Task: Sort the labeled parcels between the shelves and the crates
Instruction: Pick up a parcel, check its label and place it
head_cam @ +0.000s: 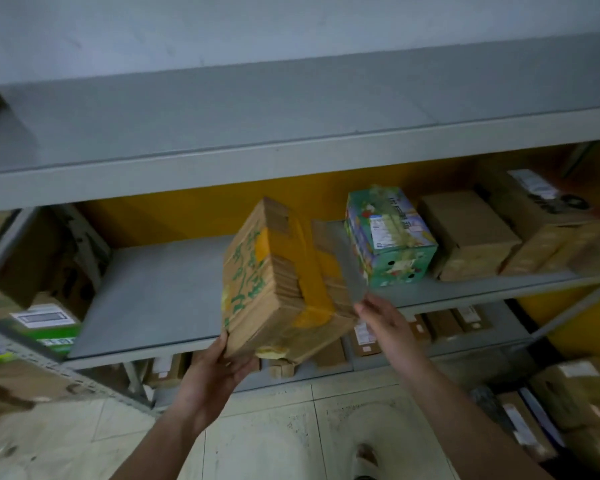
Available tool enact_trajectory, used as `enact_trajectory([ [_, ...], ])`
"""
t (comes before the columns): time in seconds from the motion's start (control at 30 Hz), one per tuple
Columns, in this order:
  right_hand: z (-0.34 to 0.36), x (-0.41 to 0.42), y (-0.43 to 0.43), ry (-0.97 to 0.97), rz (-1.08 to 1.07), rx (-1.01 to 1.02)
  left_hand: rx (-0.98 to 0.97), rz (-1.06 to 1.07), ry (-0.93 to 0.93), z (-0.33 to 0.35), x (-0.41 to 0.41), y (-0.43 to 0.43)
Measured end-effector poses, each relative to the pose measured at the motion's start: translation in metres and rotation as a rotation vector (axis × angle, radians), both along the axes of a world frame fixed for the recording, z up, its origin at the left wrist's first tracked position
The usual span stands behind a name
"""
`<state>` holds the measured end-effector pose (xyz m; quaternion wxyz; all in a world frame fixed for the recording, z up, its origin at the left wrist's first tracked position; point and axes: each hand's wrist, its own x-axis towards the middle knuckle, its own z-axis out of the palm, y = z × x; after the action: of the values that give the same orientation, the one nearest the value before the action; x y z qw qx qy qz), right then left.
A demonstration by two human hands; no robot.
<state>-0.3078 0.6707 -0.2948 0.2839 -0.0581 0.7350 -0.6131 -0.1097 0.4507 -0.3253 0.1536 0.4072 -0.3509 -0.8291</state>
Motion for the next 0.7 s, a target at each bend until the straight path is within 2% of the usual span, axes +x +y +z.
enact_trajectory([
  [0.07, 0.002, 0.006, -0.005, -0.306, 0.089, -0.236, 0.005, -0.028, 0.030, 0.004, 0.005, 0.002],
  [0.13, 0.004, 0.012, -0.012, -0.441, 0.177, -0.454, -0.047, -0.087, 0.053, 0.011, 0.006, 0.003],
  [0.23, 0.014, 0.017, -0.023, -0.463, 0.132, -0.572, -0.204, -0.165, 0.009, 0.029, 0.001, 0.002],
  [0.33, 0.022, 0.015, -0.026, -0.430, 0.025, -0.610, -0.538, -0.168, -0.154, 0.047, -0.007, -0.006],
  [0.4, 0.027, 0.016, -0.026, -0.321, -0.027, -0.558, -0.712, -0.170, -0.165, 0.063, -0.010, -0.002],
  [0.53, 0.035, 0.033, -0.033, 0.179, 0.028, -0.224, -0.646, -0.381, -0.005, 0.086, -0.021, 0.031],
  [0.6, 0.035, 0.042, -0.037, 0.367, 0.095, -0.124, -0.608, -0.327, -0.012, 0.081, -0.029, 0.044],
  [0.7, 0.037, 0.049, -0.039, 0.422, 0.156, -0.044, -0.584, -0.134, -0.061, 0.066, -0.035, 0.047],
])
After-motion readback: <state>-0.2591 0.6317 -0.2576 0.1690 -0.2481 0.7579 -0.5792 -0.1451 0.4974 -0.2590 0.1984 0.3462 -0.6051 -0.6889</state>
